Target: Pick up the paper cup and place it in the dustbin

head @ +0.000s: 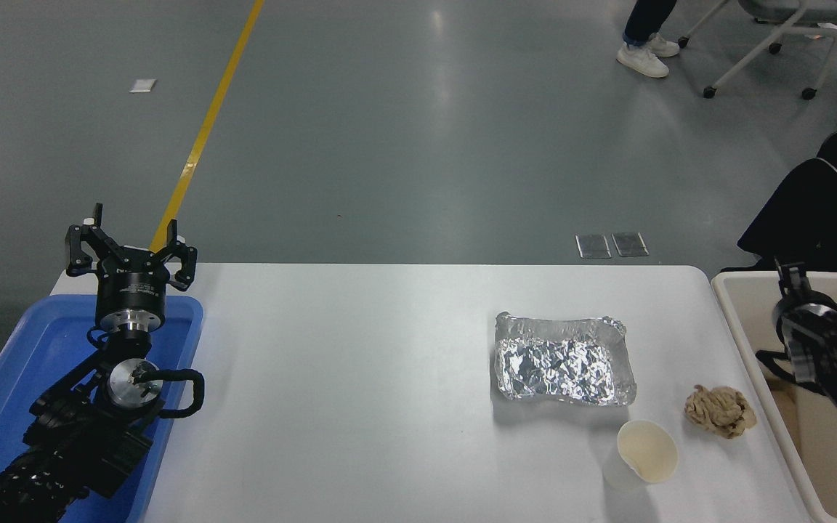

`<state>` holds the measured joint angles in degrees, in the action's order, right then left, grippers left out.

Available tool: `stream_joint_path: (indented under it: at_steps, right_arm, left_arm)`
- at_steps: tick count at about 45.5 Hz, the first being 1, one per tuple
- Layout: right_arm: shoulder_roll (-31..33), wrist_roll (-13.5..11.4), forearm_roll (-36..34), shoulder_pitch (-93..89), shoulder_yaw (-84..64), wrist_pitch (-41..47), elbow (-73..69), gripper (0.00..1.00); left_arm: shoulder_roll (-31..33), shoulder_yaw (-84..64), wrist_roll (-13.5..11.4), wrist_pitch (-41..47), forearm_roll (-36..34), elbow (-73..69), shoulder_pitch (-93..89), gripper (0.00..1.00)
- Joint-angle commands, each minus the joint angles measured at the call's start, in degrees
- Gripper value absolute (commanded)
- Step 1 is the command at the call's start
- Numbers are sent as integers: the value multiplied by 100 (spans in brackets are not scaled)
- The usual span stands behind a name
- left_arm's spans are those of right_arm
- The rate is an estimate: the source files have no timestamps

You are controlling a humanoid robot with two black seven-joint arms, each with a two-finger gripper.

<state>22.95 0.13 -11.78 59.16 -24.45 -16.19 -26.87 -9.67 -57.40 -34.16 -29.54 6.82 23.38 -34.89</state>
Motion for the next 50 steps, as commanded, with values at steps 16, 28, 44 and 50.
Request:
stream_joint_path:
  at_steps: [16,28,44,50]
  right_arm:
    - [-291,75,79,2882,-3136,1284,-1654,100]
    - [-335,93,1475,4085,-3417,2533,-3208,100]
    - [-151,93,2162,6220,-3690,4483,-5283,100]
    - [148,84,2127,7073,-3646,5485,-5723,100]
  left_arm:
    - [0,9,6,-17,-14,9,0,99]
    - [-9,1,6,-17,-14,9,8,99]
    - [-9,1,6,-17,-14,9,8,99]
    - [-9,1,6,-17,-6,0,8,99]
